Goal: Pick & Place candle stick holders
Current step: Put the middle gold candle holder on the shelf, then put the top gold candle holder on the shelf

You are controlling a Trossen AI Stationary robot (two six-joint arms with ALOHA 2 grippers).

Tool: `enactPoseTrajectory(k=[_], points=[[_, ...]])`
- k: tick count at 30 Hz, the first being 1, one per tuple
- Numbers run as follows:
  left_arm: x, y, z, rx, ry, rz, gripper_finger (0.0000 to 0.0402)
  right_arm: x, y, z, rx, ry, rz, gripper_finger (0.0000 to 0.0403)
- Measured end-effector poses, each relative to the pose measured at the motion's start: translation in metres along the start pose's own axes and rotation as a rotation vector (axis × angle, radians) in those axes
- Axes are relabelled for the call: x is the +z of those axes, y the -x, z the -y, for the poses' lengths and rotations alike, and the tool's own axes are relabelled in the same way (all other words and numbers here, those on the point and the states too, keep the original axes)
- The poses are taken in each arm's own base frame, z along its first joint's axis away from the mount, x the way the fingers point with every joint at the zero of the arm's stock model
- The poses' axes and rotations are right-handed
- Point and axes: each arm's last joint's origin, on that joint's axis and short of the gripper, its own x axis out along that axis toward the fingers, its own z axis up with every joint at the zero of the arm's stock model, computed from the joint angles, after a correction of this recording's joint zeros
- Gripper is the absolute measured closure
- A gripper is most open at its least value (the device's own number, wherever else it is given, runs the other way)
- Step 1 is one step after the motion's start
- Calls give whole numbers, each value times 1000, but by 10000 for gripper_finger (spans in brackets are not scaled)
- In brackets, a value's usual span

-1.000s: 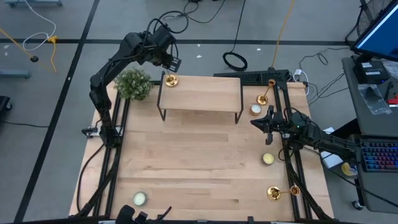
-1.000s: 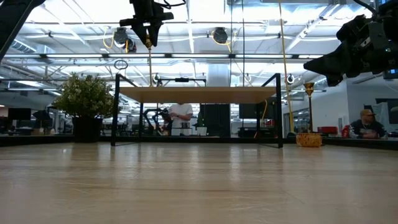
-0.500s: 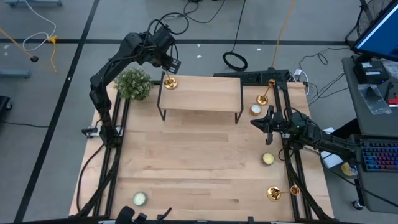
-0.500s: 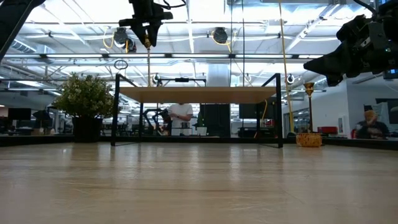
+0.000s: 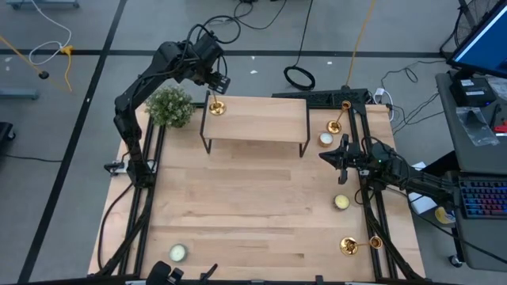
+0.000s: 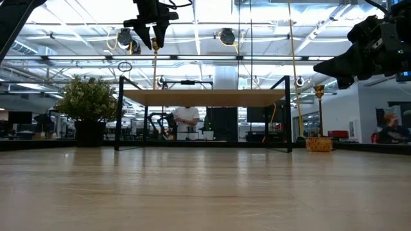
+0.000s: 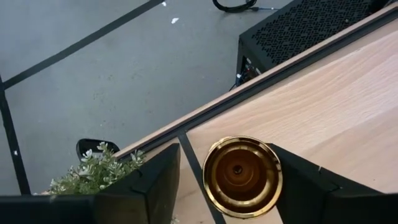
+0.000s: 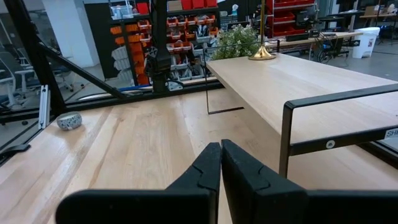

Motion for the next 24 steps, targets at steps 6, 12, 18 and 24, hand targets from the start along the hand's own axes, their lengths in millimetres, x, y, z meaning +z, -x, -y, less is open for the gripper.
enactPoseTrajectory(k=[6, 12, 18, 24], points=[[3, 1, 1, -17, -3, 30, 169, 0, 0, 0, 0, 0, 0, 397], [3, 10, 1, -35, -7, 69, 169, 0, 0, 0, 2, 0, 0, 397], [-2, 31, -8, -53, -25, 123, 169, 0, 0, 0, 2, 0, 0, 397], [-13, 65, -22, -86, 43, 195, 169, 0, 0, 0, 0, 0, 0, 397]])
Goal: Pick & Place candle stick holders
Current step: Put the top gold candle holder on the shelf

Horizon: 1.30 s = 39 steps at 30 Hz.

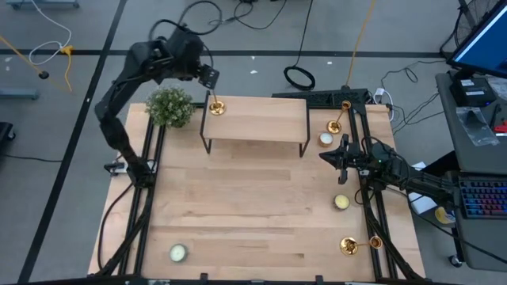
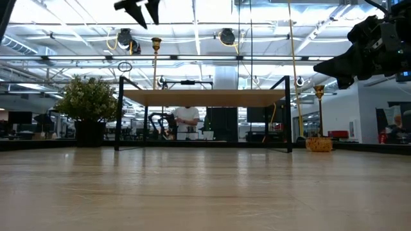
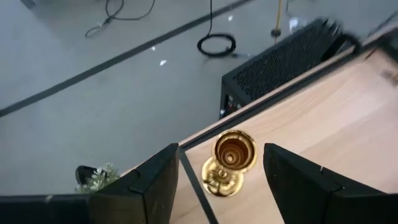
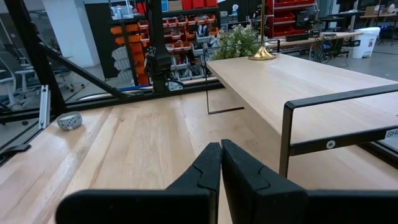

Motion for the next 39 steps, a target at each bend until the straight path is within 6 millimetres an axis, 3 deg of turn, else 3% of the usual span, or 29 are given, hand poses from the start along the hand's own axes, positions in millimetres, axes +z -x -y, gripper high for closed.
enactPoseTrajectory(k=[5, 13, 26, 32, 39], points=[[-6, 28, -10, -17, 64, 47, 169, 3, 0, 0, 4, 0, 37, 397], [-25, 58, -22, -16, 57, 4, 169, 26, 4, 1, -97, -131, 293, 397], [-44, 81, 9, -149, -68, 21, 169, 43, 13, 6, -340, -173, 538, 397], [-62, 70, 35, -107, -89, -22, 169, 44, 13, 6, -334, -177, 541, 397], [-110, 34, 66, -78, -81, -103, 169, 44, 13, 6, -337, -156, 537, 397]])
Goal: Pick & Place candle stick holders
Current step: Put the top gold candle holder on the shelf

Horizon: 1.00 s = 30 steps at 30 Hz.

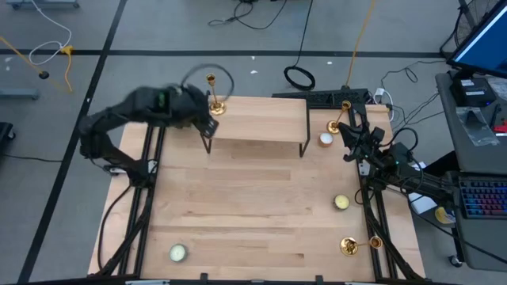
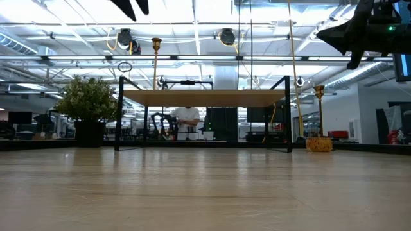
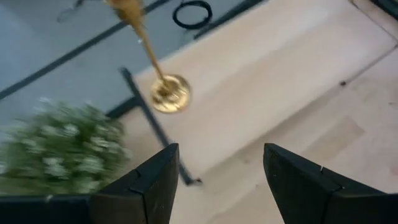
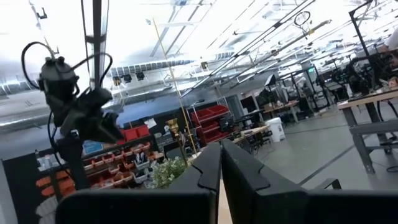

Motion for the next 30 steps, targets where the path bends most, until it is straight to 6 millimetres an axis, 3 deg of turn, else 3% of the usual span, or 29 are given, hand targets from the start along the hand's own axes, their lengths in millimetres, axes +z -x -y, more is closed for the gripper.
enactPoseTrajectory(k=[9, 16, 25, 30], points=[[-62, -26, 4, -246, 131, 96, 170, 3, -1, 1, -50, 83, 18, 397], [-110, -41, -2, -410, 120, 192, 170, 14, -10, -2, -145, 102, -23, 397], [-150, -54, -18, -546, 112, 294, 170, 40, -49, -20, -190, 210, -236, 397], [-165, -59, -29, -552, 144, 295, 170, 56, -77, -28, -334, 296, -363, 397]])
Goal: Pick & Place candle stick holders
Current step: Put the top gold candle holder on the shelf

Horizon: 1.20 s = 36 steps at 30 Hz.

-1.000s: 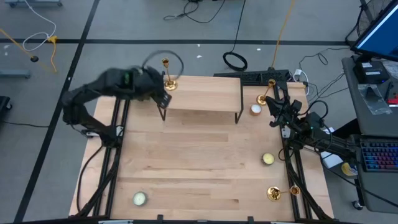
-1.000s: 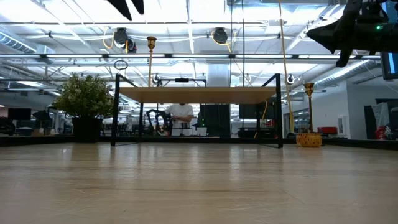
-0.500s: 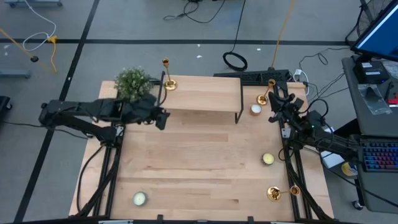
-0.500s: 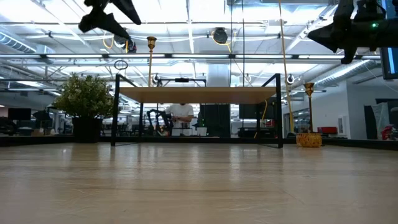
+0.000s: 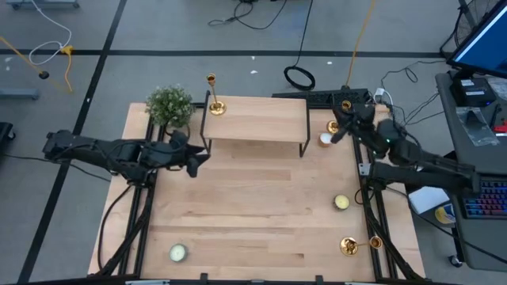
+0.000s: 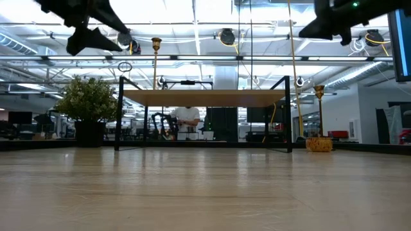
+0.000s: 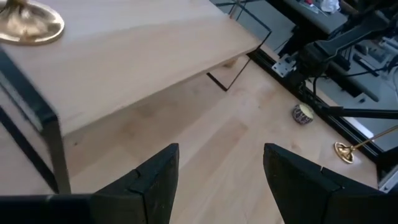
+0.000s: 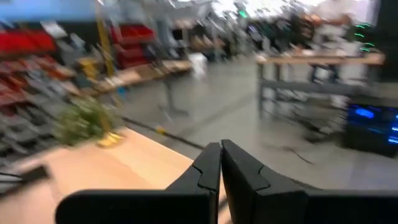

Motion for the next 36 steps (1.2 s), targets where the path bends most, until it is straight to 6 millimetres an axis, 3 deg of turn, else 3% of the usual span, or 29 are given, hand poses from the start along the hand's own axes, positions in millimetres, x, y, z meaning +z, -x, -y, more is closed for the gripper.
enactPoseTrajectory(k=[7, 13, 19, 25, 36], points=[[-7, 2, -4, -14, -17, -1, 170, 36, -18, -10, -191, 48, -197, 397], [-7, 1, -5, -6, -67, 1, 170, 53, -29, -11, -364, 51, -358, 397], [-9, 1, -6, 11, -69, -17, 170, 53, -41, -1, -506, 43, -515, 397], [-9, 1, -6, 13, -65, -17, 170, 48, -53, 14, -521, -9, -638, 386], [-9, 1, -6, 10, -60, -13, 170, 47, -57, 36, -569, -44, -689, 302]])
